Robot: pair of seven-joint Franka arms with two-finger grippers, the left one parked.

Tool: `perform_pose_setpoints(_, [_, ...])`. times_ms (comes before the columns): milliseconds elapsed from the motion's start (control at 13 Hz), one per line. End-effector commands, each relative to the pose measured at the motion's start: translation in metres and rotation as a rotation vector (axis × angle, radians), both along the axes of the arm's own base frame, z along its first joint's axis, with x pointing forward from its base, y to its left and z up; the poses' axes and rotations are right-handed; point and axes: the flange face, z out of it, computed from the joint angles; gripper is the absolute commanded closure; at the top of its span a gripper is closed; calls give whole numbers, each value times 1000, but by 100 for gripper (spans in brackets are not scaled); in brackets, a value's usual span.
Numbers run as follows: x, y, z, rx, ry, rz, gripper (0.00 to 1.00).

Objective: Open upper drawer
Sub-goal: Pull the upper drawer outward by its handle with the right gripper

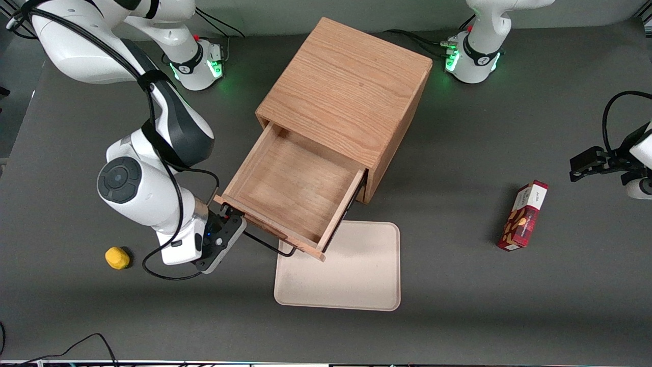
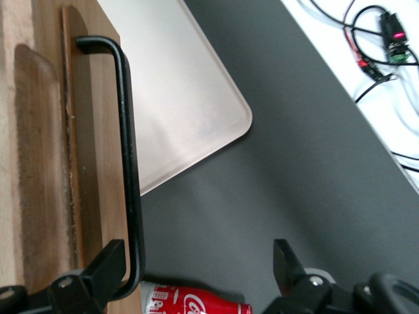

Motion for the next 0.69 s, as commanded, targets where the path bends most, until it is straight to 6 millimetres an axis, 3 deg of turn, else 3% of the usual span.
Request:
perform_pose_setpoints(0, [8,-11,19,35,-25,-7,0])
perform_pose_setpoints(231, [16,-38,32,80,-22,-15,0])
perform_pose_setpoints(462, [-6,-67,96,55,-89,-85,0])
perform_pose_setpoints(615, [-21,-111,104,0,-139,-151,0])
